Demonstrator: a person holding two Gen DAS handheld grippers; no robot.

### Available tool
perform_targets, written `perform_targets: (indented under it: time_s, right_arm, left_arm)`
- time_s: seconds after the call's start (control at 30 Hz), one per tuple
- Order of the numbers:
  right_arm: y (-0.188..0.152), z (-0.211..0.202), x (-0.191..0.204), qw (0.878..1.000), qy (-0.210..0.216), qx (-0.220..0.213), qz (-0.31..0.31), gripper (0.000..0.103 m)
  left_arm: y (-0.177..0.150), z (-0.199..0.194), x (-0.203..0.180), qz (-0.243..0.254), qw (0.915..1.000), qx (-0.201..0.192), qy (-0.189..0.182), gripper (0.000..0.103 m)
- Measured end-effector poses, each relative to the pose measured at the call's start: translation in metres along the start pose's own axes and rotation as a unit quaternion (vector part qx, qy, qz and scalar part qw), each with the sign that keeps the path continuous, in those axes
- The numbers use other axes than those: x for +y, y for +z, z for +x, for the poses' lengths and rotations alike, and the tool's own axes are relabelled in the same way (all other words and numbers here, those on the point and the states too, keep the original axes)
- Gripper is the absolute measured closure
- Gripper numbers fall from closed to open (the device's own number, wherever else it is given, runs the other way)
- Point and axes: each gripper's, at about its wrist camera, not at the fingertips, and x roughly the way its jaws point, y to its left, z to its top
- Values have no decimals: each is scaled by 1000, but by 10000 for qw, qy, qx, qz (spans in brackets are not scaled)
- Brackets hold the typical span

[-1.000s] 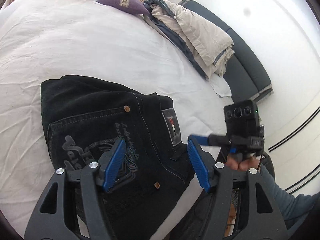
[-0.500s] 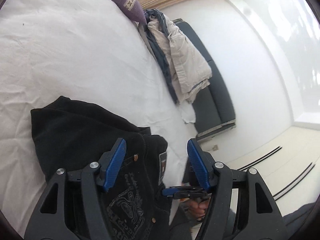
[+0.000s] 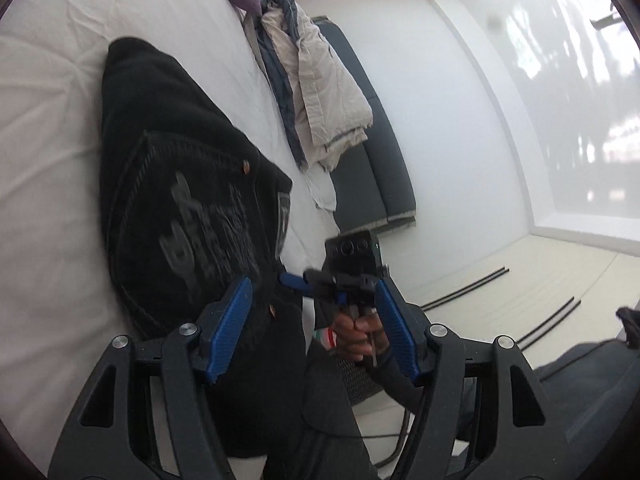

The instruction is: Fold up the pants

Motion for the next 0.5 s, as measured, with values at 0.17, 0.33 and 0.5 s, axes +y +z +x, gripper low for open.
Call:
perform_targets:
  time_s: [0.17, 0.33, 0.5]
  right_arm:
    - [-2, 0, 2, 10000, -54, -45, 16, 65]
    - [4, -23, 26, 9990, -226, -278, -280, 40]
    - [31, -48, 37, 9940, -596, -798, -443, 15]
  left_arm:
    - [-57, 19, -29, 654, 9873, 1388, 413, 40]
    - [-73, 4, -51, 866, 9800, 1603, 796, 40]
    - [-29, -45, -64, 968, 9835, 461, 1455, 10]
